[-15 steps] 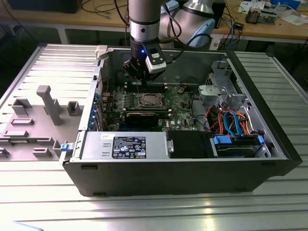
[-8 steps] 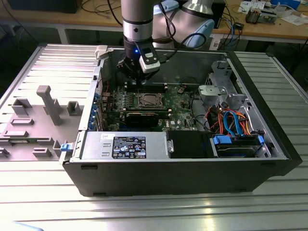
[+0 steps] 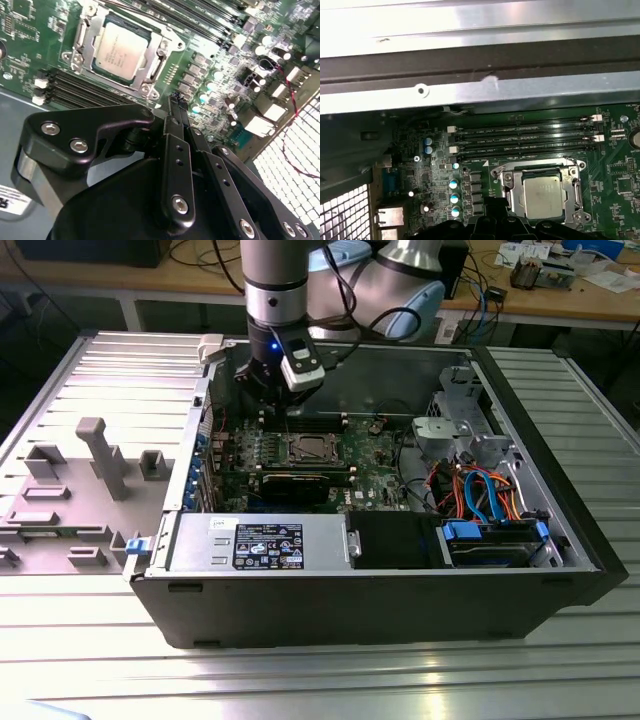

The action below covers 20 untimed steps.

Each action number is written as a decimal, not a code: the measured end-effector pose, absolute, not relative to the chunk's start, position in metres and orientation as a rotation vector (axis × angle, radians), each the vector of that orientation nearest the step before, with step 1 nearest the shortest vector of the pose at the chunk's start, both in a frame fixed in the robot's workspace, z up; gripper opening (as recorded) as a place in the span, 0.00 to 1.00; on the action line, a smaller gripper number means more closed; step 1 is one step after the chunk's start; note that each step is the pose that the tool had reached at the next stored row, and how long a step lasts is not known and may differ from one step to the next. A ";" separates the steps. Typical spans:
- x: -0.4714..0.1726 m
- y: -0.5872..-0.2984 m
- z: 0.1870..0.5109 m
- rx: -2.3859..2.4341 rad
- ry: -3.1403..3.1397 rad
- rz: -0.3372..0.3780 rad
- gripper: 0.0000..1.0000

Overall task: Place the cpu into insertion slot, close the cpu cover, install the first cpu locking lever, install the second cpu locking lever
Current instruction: 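Install the first cpu locking lever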

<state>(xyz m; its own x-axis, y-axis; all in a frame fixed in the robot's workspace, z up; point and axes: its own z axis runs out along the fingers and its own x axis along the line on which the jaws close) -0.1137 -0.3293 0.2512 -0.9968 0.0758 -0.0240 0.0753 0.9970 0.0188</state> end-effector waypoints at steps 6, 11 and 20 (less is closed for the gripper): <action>-0.121 -0.322 0.251 0.110 3.115 0.029 0.11; -0.121 -0.318 0.251 0.109 3.112 0.029 0.11; -0.121 -0.310 0.253 0.107 3.102 0.030 0.11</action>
<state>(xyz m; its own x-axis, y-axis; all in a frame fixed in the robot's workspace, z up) -0.1207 -0.3100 0.2529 -0.9969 0.0689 -0.0372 0.0682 0.9975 0.0206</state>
